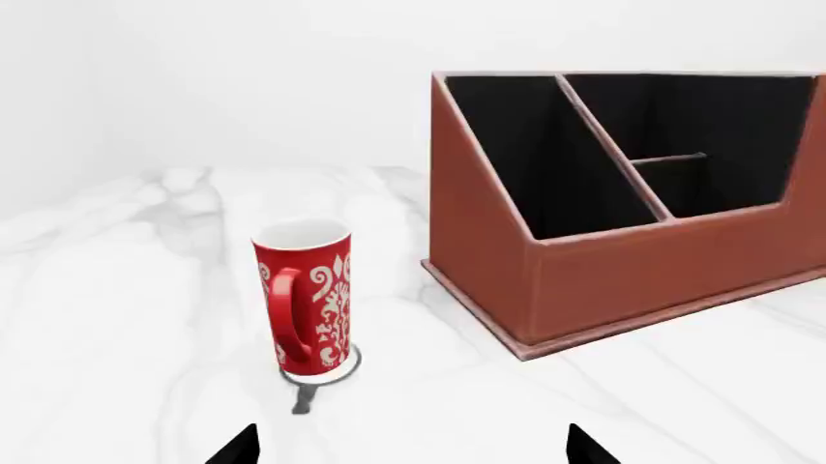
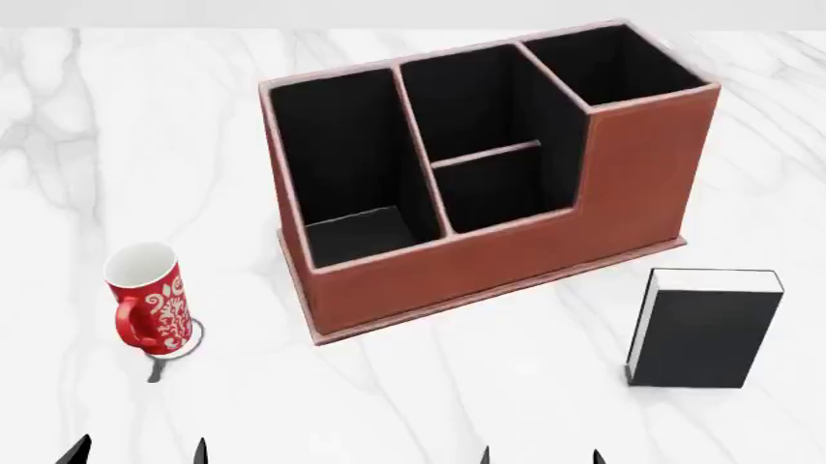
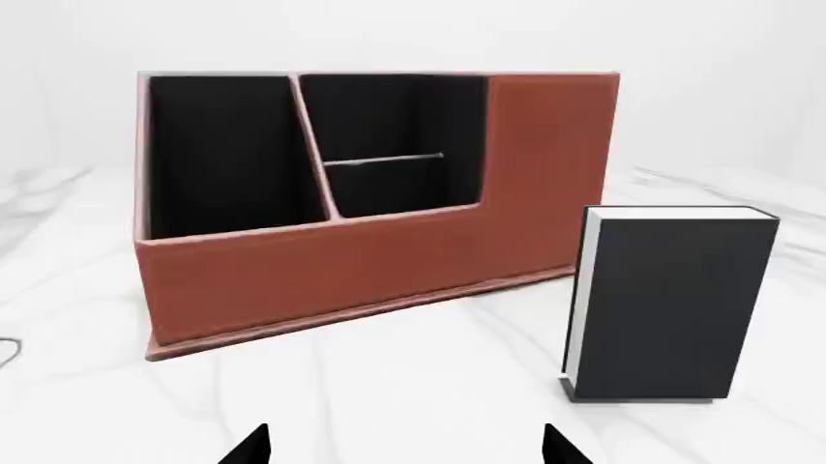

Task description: Pick up the book and place it in the back compartment of the caddy.

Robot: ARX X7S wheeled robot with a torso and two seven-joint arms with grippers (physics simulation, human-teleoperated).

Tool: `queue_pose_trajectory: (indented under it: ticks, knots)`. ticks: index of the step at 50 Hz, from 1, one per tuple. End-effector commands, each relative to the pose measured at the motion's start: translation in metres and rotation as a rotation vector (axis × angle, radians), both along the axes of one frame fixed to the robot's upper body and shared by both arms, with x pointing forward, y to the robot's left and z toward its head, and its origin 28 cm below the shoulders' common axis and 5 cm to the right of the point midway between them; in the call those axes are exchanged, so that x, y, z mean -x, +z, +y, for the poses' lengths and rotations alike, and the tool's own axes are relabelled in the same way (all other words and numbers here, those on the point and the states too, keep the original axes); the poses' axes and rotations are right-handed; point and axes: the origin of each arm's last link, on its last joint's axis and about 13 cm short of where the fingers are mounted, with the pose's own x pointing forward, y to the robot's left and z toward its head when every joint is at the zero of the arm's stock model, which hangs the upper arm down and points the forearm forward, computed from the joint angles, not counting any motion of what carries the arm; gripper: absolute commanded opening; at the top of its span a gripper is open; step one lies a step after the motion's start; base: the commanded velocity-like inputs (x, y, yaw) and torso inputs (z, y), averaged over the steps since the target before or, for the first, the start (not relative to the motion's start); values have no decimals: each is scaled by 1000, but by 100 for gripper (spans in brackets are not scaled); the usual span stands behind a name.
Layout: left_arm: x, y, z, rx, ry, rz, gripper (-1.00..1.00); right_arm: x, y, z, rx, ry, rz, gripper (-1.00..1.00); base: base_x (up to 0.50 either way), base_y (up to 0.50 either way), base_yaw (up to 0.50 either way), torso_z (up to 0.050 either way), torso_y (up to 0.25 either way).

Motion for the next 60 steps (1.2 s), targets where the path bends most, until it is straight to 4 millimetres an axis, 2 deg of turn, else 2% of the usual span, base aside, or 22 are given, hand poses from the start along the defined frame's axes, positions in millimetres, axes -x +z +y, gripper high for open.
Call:
queue_pose_trajectory:
  ticks: [1,23,29,38,47,49,50,55,56,60]
  knots:
    - [1,0,0,-2,-2,5,100,0,0,1,-1,-6,-10,100,0,0,0,0,0]
    - [0,0,-1,-14,-9,-6,100,1,1,2,-14,24,-24,100,0,0,0,0,0]
    - [6,7,-2,-1,-28,-83,100,4,7,1,-33,26,-76,100,0,0,0,0,0]
    - [16,20,1,-56,66,-292,100,20,25,0,-13,-1,-320,100,0,0,0,0,0]
    - [28,30,1,-111,96,-470,100,28,32,1,40,-52,-469,100,0,0,0,0,0]
    - [32,32,1,-113,105,-501,100,33,36,1,46,-62,-520,100,0,0,0,0,0]
    - [37,37,2,-101,121,-573,100,38,41,0,53,-76,-594,100,0,0,0,0,0]
    - [43,40,2,-105,149,-664,100,42,44,-1,57,-105,-636,100,0,0,0,0,0]
    - [52,46,1,-99,168,-769,100,55,53,-1,33,-134,-761,100,0,0,0,0,0]
    - [52,45,0,-98,162,-768,100,55,53,-1,34,-132,-760,100,0,0,0,0,0]
